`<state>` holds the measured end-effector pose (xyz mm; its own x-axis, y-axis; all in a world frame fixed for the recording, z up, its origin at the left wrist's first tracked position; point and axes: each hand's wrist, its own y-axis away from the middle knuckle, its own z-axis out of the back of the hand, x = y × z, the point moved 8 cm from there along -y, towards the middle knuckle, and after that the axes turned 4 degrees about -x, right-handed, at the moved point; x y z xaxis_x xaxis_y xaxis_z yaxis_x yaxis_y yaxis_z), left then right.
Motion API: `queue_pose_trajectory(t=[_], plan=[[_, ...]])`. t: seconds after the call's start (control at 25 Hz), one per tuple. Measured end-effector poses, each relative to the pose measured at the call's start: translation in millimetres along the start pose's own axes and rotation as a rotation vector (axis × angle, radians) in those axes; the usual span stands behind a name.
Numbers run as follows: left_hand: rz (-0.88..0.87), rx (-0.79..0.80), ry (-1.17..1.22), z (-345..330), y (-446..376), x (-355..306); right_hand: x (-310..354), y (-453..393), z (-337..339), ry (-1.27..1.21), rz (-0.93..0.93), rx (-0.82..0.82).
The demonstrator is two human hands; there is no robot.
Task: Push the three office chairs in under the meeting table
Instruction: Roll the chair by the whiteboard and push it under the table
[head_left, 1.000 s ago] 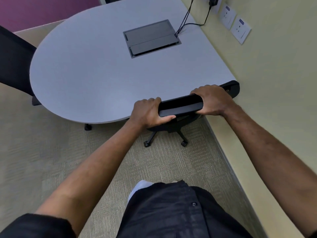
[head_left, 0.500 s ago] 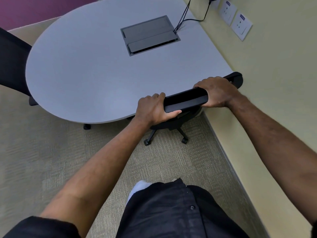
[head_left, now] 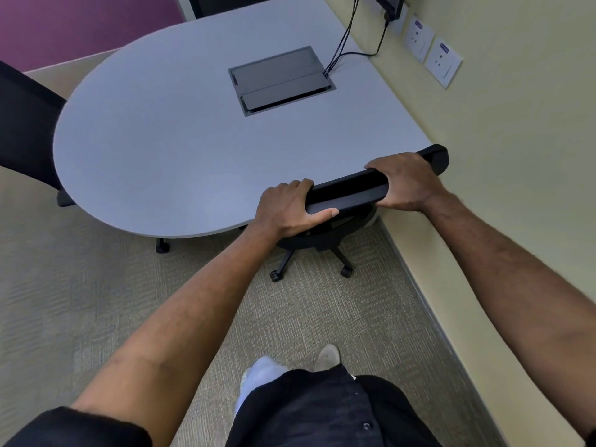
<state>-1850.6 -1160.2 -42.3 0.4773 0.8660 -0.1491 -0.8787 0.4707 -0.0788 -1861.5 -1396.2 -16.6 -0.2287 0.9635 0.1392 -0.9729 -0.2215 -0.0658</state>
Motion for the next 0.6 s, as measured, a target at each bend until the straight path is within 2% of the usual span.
queue_pose_trajectory(t=[0.12,0.32,0.44,0.52,0.6], plan=[[0.008,0.05,0.067,-0.3,-3.1,4.9,-6.4,8.6,-3.8,0.024,-0.125,-0.006],[0.038,0.192,0.122,-9.0,-12.4,8.1,-19.4,20.8,-14.6,-0.029,-0.383,0.159],[0.041,0.19,0.127,-6.7,-17.4,11.4,-16.5,24.2,-13.8,-0.142,-0.399,0.286],[0.052,0.154,0.115,-2.4,-19.6,14.2,-16.0,25.8,-10.0,-0.201,-0.395,0.278],[0.098,0.123,0.059,0.9,-20.1,20.5,-17.4,28.3,-6.3,-0.2,-0.416,0.196]])
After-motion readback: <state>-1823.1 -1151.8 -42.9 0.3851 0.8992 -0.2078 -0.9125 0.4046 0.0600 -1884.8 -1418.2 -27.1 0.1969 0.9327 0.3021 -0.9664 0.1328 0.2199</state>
